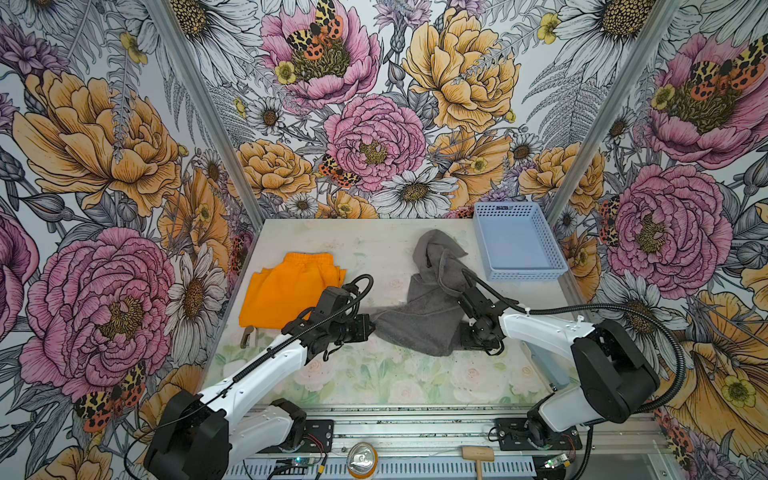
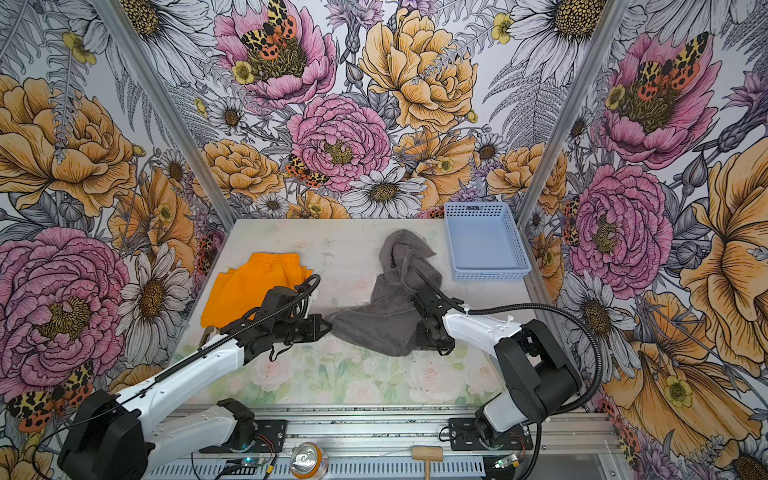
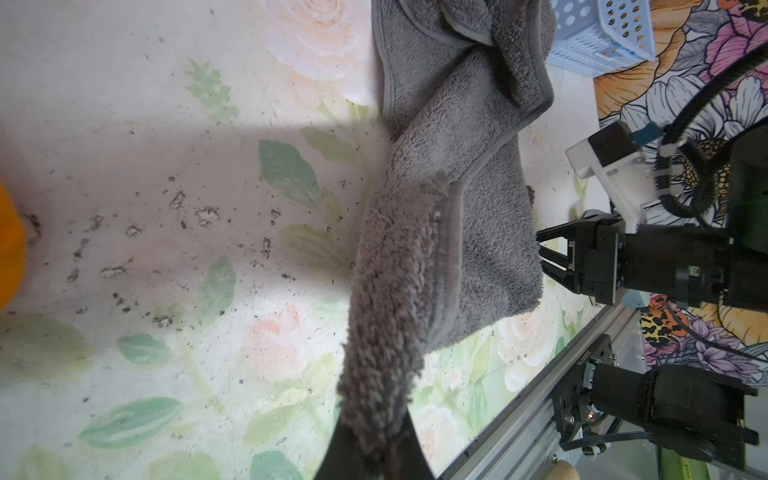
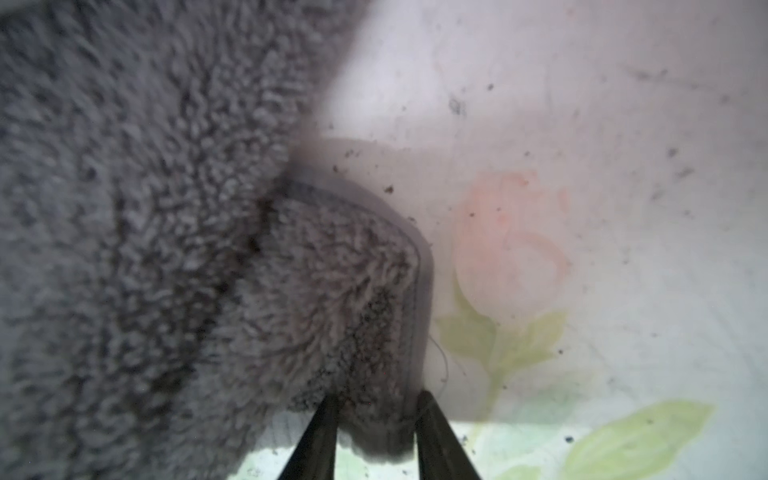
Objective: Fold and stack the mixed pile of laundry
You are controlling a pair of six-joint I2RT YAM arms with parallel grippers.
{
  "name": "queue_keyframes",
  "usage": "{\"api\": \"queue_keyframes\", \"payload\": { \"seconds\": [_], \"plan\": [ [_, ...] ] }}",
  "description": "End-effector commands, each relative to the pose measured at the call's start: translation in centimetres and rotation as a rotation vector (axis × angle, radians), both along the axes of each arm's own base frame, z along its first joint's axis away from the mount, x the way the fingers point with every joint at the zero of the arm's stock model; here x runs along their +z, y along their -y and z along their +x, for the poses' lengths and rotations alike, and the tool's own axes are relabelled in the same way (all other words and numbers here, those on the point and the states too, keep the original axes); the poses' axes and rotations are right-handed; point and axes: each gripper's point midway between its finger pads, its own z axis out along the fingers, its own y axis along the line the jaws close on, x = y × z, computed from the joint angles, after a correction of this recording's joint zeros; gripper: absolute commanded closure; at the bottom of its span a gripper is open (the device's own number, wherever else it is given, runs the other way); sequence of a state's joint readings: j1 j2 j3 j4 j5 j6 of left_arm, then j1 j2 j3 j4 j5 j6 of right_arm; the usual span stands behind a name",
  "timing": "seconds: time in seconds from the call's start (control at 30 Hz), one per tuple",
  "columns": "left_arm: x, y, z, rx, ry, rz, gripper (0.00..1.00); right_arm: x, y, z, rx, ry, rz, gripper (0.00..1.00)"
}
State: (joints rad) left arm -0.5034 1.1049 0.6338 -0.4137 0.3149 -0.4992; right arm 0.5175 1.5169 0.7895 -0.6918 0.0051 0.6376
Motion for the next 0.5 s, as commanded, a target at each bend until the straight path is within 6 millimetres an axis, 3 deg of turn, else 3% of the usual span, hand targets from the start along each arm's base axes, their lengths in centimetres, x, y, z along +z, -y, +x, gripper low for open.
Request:
{"api": "queue_keyframes", "payload": {
  "seconds": [0.0,0.07,0.13,0.23,0.33,0.47],
  "plan": [
    [0.5,-0.1,0.6,0.017,0.03,-0.011,1.0,-1.2,0.0,0.9,-0.025,0.019,-0.01,0.83],
    [0.7,-0.1,0.7,0.018,0.032,-0.012,1.0,-1.1,0.1,0.7,-0.028,0.018,-0.007,1.0],
    [0.9,-0.1,0.7,0.019,0.035,-0.01,1.0,-0.6,0.1,0.5,-0.03,0.026,0.006,1.0],
    [2.1,-0.2,1.0,0.023,0.053,-0.012,1.0,1.9,0.3,0.5,-0.035,0.065,0.026,1.0],
    [4.3,-0.2,1.5,0.037,0.083,-0.037,1.0,7.2,0.1,1.5,-0.04,0.174,0.074,1.0],
    [8.5,-0.3,2.8,0.085,0.126,-0.123,1.0,16.5,0.6,3.2,-0.046,0.369,0.128,1.0]
  ]
}}
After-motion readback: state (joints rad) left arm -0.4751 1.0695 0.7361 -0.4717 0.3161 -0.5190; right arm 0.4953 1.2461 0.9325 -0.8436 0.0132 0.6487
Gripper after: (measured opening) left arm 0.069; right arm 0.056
